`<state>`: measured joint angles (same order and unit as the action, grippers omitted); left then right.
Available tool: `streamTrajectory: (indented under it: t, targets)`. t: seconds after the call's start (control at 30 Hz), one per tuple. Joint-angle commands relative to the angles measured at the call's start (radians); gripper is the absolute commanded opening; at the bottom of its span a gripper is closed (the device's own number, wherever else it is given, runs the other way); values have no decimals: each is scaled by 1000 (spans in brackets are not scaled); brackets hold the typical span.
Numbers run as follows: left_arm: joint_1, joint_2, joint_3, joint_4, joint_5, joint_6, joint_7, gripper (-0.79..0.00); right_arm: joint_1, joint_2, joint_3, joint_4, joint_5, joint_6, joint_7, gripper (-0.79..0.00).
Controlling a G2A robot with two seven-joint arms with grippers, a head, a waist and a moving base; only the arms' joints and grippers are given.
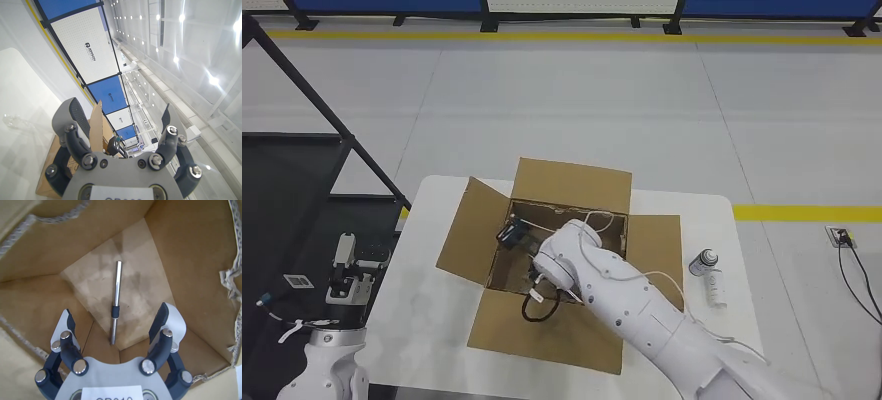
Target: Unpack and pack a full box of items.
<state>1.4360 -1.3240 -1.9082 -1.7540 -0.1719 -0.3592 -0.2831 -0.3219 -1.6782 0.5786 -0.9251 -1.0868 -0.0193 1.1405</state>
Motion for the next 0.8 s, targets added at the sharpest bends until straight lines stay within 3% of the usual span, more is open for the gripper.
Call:
streamTrajectory:
  t: [0.0, 0.3, 0.43, 0.77]
  targets:
    - [0, 0, 0, 0, 0, 0, 0, 0, -2, -13, -17, 31, -12, 23, -18, 0]
    - [0, 0, 0, 0, 0, 0, 0, 0, 43, -90, -60, 260, 15, 23, -78, 0]
    - [0, 0, 0, 0, 0, 0, 0, 0, 93, -120, -55, 352, 52, -3, -38, 0]
    - [0, 0, 0, 0, 0, 0, 0, 0, 81, -119, -60, 350, 36, -7, -60, 0]
